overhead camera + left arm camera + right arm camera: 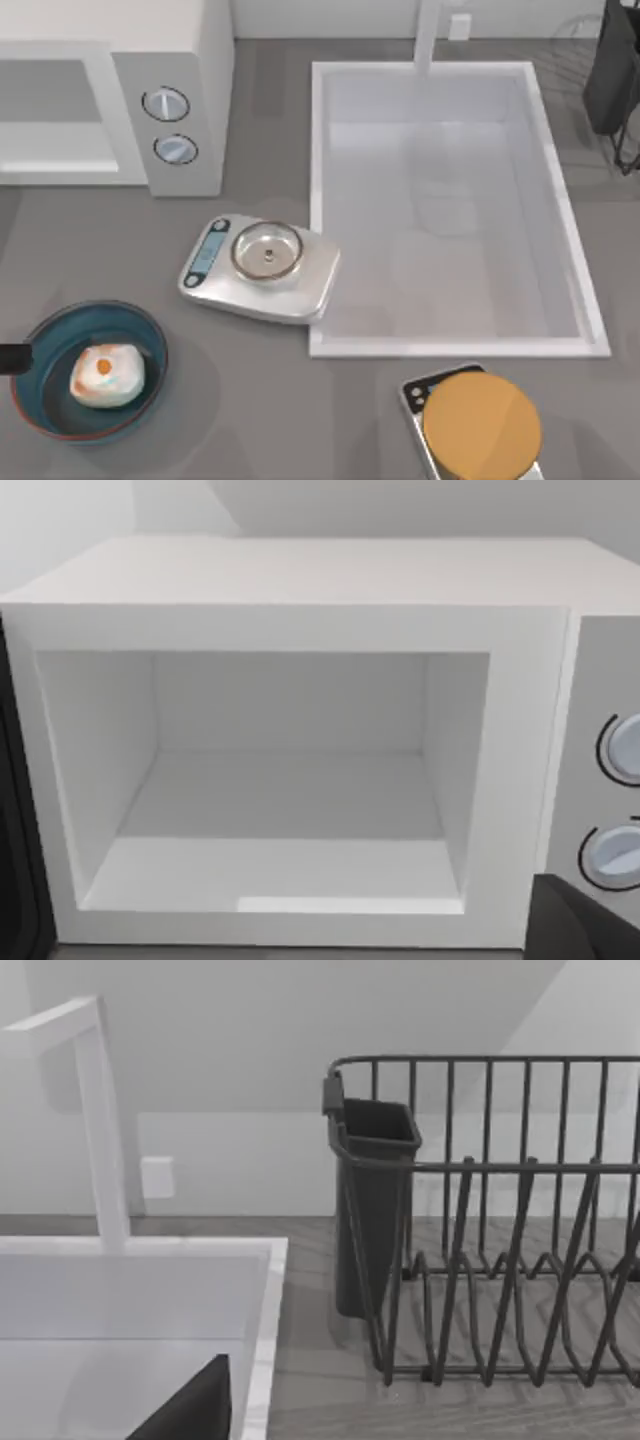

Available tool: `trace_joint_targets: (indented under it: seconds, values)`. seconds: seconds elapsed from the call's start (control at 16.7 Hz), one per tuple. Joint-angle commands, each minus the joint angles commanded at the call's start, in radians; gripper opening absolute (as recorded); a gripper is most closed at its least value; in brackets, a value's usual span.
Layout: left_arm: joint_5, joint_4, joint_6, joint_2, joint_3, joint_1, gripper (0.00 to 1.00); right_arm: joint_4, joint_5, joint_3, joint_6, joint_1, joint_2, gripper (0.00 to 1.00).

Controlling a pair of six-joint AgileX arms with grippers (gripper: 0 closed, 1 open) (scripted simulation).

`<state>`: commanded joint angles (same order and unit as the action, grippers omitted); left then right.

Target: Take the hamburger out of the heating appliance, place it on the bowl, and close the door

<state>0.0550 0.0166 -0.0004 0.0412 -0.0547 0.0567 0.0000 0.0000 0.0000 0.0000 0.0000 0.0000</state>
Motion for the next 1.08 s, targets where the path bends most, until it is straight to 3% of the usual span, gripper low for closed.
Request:
trace_joint_targets:
  seconds: [0.3, 0.78, 1.08]
  values:
    - [-0.201, -0.119, 0.002, 0.077, 0.041, -0.202, 0.0, 0.0, 0.0, 0.0, 0.0, 0.0, 0.0, 1.0]
    - [-0.23, -0.106, 0.035, 0.113, 0.01, -0.247, 0.0, 0.0, 0.0, 0.0, 0.0, 0.0, 0.0, 1.0]
    - [-0.335, 0.046, 0.245, 0.377, -0.239, -0.48, 0.0, 0.0, 0.0, 0.0, 0.0, 0.0, 0.0, 1.0]
